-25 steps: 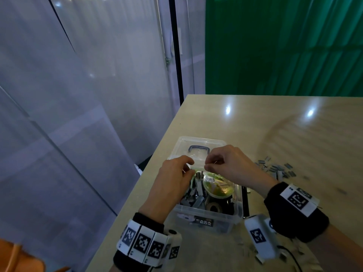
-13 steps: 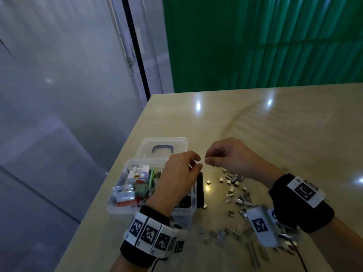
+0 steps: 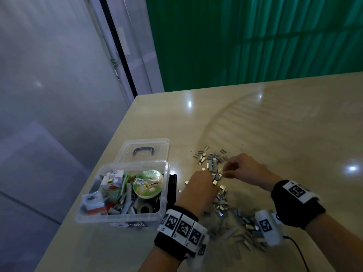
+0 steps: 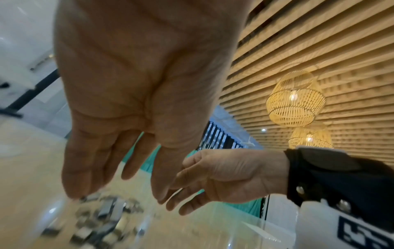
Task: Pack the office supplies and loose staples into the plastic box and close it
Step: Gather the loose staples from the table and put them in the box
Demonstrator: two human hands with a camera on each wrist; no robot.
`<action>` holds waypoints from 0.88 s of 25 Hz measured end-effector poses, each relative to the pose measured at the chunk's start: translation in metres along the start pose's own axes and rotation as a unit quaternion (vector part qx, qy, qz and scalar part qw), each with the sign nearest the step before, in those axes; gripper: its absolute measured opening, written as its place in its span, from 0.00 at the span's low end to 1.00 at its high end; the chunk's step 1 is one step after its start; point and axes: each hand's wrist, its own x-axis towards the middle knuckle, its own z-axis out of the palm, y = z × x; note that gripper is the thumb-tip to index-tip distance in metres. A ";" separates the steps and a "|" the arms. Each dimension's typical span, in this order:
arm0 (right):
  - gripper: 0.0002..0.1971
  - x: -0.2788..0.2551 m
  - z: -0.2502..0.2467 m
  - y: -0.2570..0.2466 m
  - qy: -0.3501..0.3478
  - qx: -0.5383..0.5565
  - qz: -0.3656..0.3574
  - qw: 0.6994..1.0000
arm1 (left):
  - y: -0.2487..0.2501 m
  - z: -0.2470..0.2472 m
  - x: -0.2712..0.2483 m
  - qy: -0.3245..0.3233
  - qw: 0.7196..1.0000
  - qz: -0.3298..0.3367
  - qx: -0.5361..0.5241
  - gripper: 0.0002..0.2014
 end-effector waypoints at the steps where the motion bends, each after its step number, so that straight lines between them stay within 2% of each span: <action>1: 0.05 0.003 0.003 0.007 0.005 -0.010 0.014 1.000 | -0.003 0.010 0.004 -0.005 1.000 -0.013 0.012 0.19; 4: 0.21 0.015 0.011 0.031 -0.001 -0.062 0.061 0.996 | -0.013 0.035 0.015 0.007 0.999 -0.045 -0.002 0.32; 6: 0.29 0.024 0.016 0.043 0.012 -0.070 0.071 0.995 | -0.022 0.047 0.025 0.019 0.998 -0.061 -0.011 0.36; 9: 0.41 0.039 0.021 0.056 0.019 -0.095 0.089 0.991 | -0.031 0.058 0.038 0.030 0.997 -0.074 0.003 0.34; 12: 0.52 0.051 0.024 0.057 -0.001 -0.141 0.097 0.985 | -0.037 0.061 0.047 0.037 0.996 -0.077 0.024 0.29; 14: 0.58 0.059 0.024 0.056 -0.016 -0.144 0.102 0.984 | -0.040 0.058 0.054 0.034 0.996 -0.074 0.031 0.30; 17: 0.60 0.071 0.022 0.055 -0.033 -0.152 0.100 0.983 | -0.042 0.050 0.064 0.013 0.997 -0.068 0.030 0.30; 22: 0.49 0.096 0.014 0.045 -0.037 -0.097 0.105 0.989 | -0.044 0.042 0.072 -0.003 0.998 -0.067 0.016 0.29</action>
